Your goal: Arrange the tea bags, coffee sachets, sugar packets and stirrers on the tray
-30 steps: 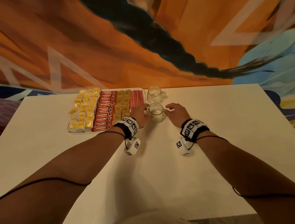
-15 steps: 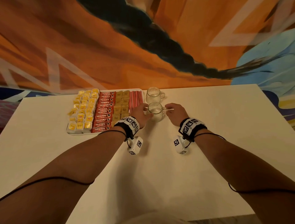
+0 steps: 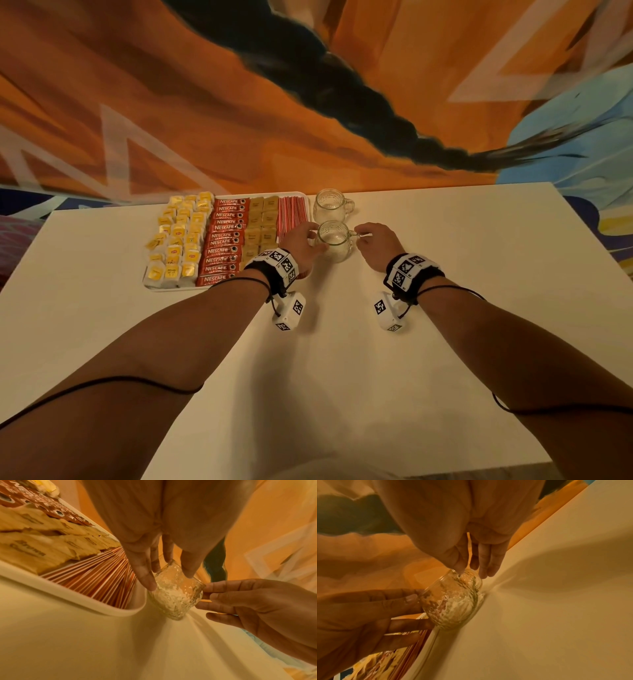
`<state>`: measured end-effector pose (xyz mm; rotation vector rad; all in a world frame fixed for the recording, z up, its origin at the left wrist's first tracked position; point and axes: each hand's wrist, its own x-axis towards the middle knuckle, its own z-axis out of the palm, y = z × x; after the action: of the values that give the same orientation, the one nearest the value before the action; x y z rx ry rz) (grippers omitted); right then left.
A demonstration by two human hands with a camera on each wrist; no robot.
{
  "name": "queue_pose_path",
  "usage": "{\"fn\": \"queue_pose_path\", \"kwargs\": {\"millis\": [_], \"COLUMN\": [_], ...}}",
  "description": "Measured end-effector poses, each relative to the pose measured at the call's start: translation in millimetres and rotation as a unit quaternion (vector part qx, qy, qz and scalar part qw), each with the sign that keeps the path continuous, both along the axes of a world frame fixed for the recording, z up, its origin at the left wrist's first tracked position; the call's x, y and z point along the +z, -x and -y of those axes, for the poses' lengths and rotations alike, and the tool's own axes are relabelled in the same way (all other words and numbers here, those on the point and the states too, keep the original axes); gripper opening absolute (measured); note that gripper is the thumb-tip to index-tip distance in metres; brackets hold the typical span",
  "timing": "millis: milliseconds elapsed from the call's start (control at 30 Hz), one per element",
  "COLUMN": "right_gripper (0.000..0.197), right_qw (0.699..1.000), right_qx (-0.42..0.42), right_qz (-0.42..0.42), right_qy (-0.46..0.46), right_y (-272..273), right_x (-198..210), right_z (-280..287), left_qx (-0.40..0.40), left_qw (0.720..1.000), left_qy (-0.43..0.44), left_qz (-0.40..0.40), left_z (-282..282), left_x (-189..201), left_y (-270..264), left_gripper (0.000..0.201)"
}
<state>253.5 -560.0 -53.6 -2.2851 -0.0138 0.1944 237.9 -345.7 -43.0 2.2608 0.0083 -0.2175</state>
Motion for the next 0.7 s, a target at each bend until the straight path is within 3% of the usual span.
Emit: {"fn": "queue_pose_path", "kwargs": {"millis": [367, 700], "right_gripper": [0.032, 0.029], "right_qw": [1.000, 0.996], "right_qx": [-0.001, 0.032], "right_qz": [-0.001, 0.086], "right_qy": [0.004, 0.017], "right_y": [7, 24], "right_x": [11, 58], "right_z": [0, -17], "left_qx": [-0.004, -0.040], "left_qw": [1.000, 0.999], "left_qy": [-0.004, -0.015], "left_qz": [-0.011, 0.004], "left_z": [2, -18], "left_x": [7, 36], "left_y": [3, 22], "left_gripper": [0.056, 0.049]}}
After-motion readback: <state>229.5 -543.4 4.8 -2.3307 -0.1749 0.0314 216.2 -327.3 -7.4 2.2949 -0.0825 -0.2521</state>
